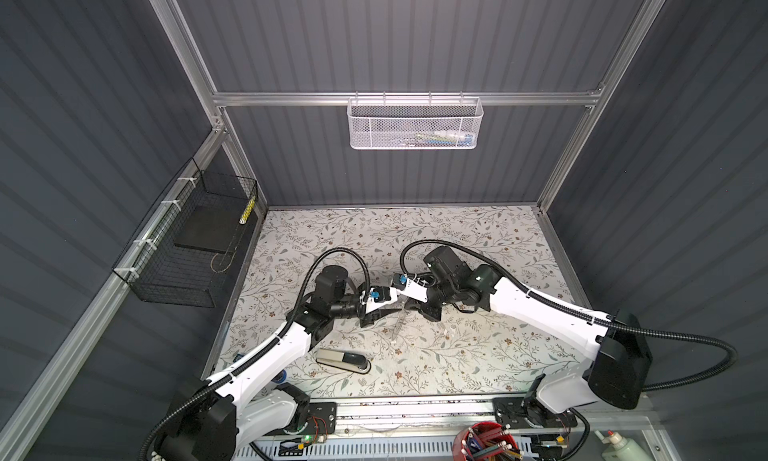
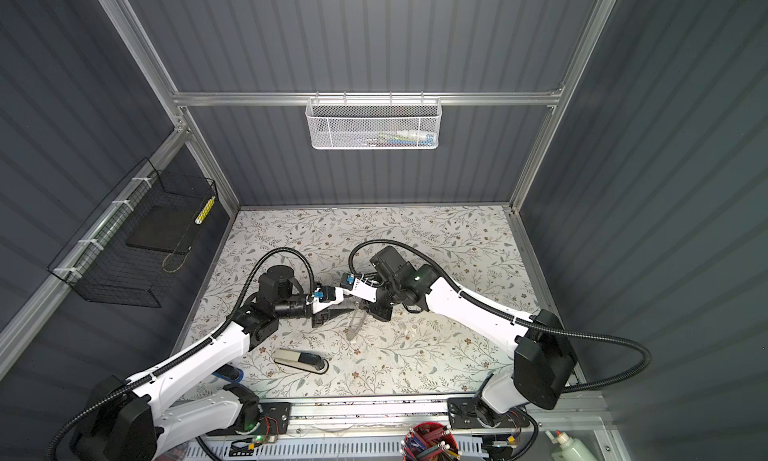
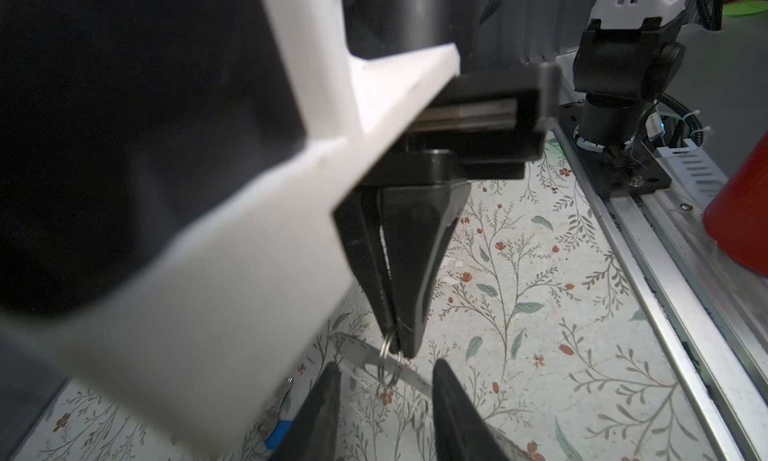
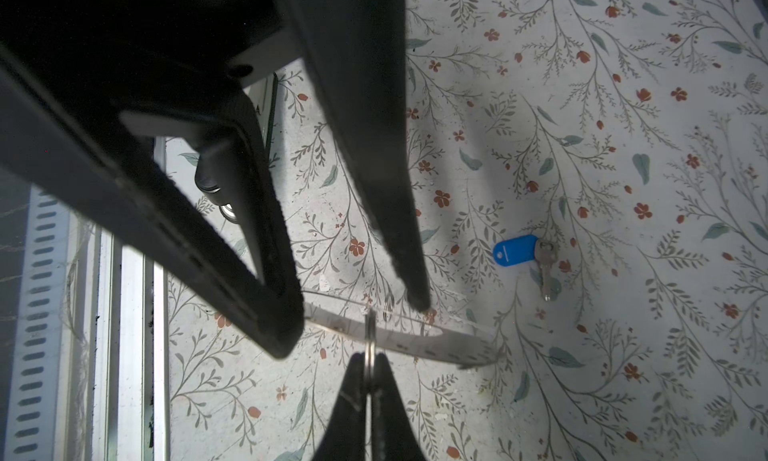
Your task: Put the keys on the keyring
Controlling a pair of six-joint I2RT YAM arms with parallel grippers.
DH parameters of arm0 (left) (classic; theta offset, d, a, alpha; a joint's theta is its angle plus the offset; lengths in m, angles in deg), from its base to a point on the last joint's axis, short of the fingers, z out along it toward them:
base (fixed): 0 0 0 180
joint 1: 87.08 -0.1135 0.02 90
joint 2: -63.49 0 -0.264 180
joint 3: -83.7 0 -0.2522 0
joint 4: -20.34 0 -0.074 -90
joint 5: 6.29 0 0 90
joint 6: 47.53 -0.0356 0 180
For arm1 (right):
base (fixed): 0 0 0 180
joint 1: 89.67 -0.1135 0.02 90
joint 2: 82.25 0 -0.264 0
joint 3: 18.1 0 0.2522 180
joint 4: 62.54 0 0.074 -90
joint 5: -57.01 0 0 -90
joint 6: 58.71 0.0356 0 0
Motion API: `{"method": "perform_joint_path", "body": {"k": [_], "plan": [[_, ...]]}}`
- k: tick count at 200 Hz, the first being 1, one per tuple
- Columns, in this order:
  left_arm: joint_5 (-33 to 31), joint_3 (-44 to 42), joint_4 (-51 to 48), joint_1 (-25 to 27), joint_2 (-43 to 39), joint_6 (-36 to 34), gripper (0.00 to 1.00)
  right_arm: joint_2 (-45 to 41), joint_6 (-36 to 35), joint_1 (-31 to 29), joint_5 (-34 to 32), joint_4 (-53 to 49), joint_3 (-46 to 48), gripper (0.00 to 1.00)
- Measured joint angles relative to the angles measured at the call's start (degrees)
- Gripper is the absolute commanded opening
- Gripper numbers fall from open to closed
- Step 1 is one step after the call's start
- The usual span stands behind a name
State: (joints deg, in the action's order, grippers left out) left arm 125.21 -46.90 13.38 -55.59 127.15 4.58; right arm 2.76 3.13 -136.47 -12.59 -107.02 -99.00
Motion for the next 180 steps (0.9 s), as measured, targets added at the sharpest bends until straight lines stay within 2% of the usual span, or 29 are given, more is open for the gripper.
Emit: {"method": "perform_joint_path", "body": {"k": [88, 123, 134, 156, 180], "plan": [[0.52, 0.00, 0.87, 0.85, 1.38, 1.01, 0.30, -1.95, -0.24, 0.04, 1.05, 1.51, 0.94, 0.07], [0.63, 0.00, 0.76, 1.14, 1.40, 0.98, 0.22, -2.14, -0.46, 0.02, 1.11, 2.19, 1.18, 0.08], [0.79, 0.00, 0.76, 1.18, 1.40, 0.98, 0.16, -2.14, -0.46, 0.00, 1.11, 2.23, 1.22, 0.09], [1.14, 0.00, 0.74, 1.40, 1.40, 0.61, 0.00, -2.14, -0.98, -0.07, 1.05, 2.34, 1.25, 0.19], [1.84, 0.00, 0.39, 1.49, 1.40, 1.01, 0.00, -2.73, -0.66, -0.24, -0.35, 3.21, 1.86, 0.39]]}}
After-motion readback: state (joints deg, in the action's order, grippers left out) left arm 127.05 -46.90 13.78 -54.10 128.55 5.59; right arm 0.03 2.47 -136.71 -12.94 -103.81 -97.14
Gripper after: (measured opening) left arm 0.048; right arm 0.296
